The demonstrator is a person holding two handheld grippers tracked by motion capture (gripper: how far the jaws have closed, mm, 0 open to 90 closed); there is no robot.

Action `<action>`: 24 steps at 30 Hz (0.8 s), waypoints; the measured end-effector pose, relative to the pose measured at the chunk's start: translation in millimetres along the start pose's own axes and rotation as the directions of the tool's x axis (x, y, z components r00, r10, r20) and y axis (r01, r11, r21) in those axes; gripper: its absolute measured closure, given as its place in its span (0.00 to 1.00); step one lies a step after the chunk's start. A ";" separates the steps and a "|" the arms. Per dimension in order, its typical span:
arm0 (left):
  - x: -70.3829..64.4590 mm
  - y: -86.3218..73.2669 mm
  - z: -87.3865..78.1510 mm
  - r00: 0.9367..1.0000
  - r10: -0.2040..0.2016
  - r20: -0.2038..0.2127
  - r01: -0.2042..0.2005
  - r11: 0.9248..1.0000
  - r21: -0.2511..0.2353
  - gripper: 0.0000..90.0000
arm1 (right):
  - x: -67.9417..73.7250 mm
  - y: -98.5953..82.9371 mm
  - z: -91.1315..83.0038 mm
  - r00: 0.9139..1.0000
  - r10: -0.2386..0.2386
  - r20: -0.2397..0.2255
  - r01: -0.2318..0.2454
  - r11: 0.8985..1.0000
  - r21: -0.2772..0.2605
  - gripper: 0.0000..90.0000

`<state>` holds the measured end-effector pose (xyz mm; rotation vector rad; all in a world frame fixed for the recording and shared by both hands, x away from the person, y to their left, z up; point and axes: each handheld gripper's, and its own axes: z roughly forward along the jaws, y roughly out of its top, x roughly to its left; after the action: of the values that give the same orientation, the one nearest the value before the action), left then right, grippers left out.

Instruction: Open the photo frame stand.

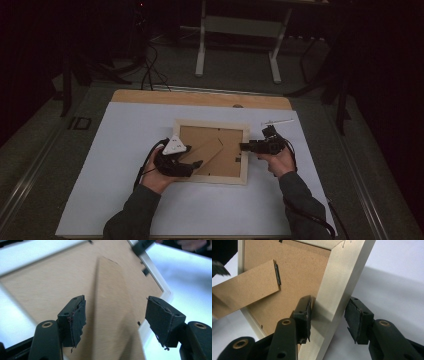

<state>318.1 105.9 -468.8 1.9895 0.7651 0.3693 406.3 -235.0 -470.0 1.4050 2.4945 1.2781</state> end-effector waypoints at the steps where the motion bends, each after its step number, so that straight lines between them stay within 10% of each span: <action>1: 2.5 0.0 -1.7 1.000 -0.012 -0.002 0.012 1.000 -0.004 0.38 | 0.0 -0.1 -0.1 1.000 0.000 0.000 0.000 1.000 -0.001 0.63; 15: 45.9 0.1 -13.4 0.979 -0.164 -0.117 0.171 0.984 0.052 0.40 | 2.1 -0.6 -2.0 1.000 -0.010 0.004 0.011 1.000 -0.004 0.63; 24: 72.0 -0.7 -7.5 0.955 -0.287 -0.074 0.293 0.951 0.099 0.40 | 3.5 -1.1 -3.3 1.000 -0.019 0.007 0.019 1.000 -0.009 0.63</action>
<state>368.4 157.9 -469.0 1.9358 1.1198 0.2157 402.2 -234.8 -467.3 1.3785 2.4882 1.2768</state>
